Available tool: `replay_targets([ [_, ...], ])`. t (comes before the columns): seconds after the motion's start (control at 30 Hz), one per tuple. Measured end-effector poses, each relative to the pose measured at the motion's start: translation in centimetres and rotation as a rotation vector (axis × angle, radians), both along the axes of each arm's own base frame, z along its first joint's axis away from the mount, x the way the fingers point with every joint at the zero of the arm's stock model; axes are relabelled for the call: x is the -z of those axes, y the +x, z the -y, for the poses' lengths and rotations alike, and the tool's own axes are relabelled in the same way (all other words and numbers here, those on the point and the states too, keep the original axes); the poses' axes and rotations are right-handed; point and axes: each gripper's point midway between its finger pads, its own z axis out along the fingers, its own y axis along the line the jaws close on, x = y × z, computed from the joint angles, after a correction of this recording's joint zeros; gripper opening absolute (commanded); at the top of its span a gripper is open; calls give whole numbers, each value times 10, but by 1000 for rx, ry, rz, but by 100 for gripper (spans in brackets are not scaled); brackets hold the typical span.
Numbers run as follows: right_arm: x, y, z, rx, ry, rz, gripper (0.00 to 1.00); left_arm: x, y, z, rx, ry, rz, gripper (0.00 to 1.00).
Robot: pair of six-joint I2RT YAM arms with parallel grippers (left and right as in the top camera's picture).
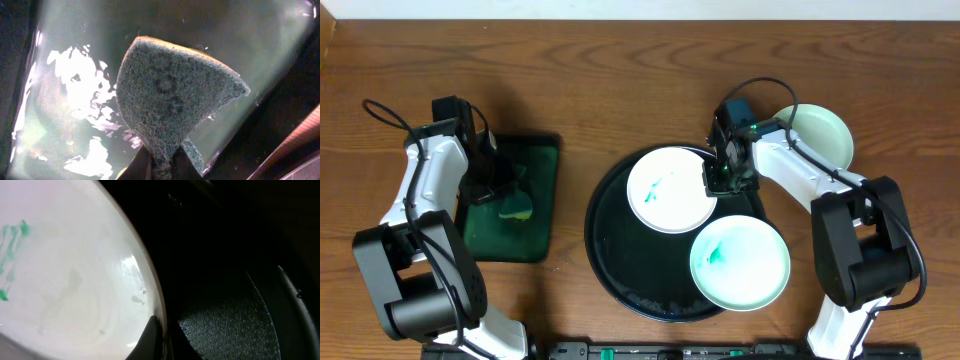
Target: Clean dirty plates on tray and stack at the side
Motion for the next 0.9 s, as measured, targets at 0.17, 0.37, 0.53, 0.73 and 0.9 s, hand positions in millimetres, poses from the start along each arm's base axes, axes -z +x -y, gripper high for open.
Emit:
replay_targets([
  [0.17,0,0,-1,0,4,-1,1,0,-4,2,-5,-6,-17,7],
  [0.37,0,0,-1,0,4,-1,1,-27,0,8,17,13,62,7],
  [0.53,0,0,-1,-4,5,1,1,-65,-5,20,35,-4,152,7],
  [0.73,0,0,-1,-7,5,2,1,-71,-4,60,107,-212,177,7],
  [0.9,0,0,-1,-7,5,3,1,-81,-4,110,233,-345,203,7],
])
